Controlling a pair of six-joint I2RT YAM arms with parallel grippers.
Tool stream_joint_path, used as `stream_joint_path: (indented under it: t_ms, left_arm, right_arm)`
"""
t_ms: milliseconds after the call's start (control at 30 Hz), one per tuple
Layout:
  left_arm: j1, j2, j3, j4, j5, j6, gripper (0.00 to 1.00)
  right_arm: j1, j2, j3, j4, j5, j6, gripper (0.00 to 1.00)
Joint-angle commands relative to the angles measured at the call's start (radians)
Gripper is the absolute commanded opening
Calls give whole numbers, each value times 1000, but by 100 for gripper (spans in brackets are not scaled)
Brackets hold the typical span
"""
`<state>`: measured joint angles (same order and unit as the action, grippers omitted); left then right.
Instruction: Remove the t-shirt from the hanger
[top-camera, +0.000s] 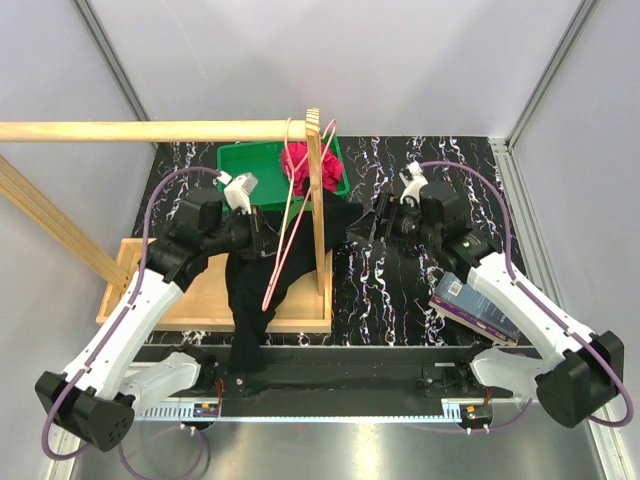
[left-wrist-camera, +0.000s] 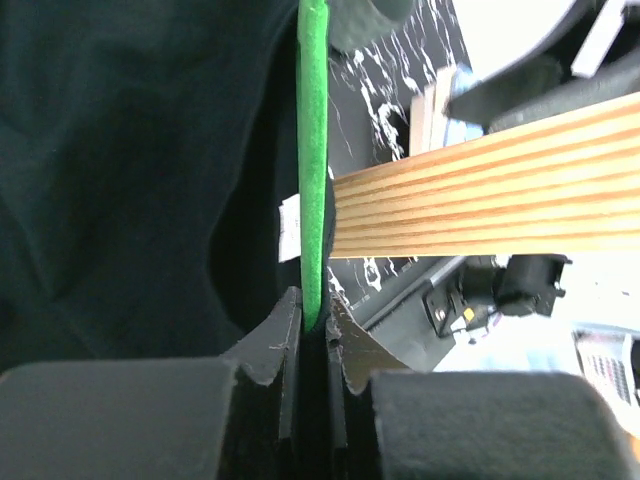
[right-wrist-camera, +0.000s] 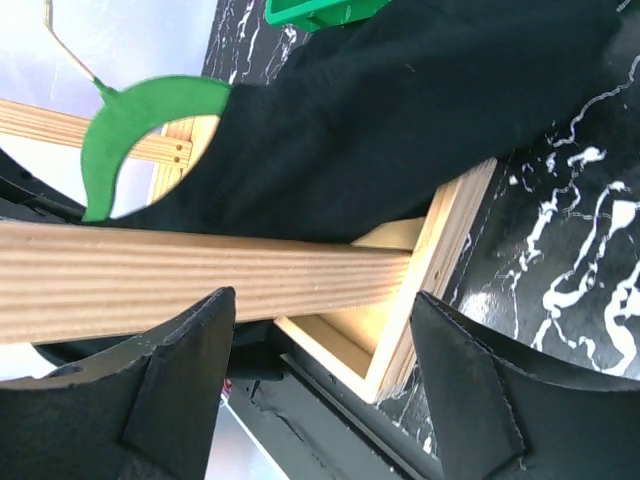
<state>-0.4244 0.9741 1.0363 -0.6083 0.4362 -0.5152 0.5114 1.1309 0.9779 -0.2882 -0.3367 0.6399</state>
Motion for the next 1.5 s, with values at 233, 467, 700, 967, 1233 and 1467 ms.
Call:
stream_joint_path:
  t_ms: [233,467,700,967,1233,1467]
  left_arm:
    - [-1,84,13,110,305,29,0]
    - [-8,109,-19,131,360,11,0]
    - [-16,112,-35,142,366,11,0]
    - [-17,121,-27,148,388,20,0]
    - [-19,120,-15,148,417,30,0]
    - [-19,104,-15,147,405,35,0]
  right_arm:
    - [-24,82,53,280,-127,-97,58]
    - [-24,176,87,474,-229,-75,59]
    - [-22,291,203,491,-265,-88,65]
    - [9,391,303,511,-308,-111,65]
    - [68,463,301,563,-282,-98,58]
    - [113,484,265,619,-219,-69,32]
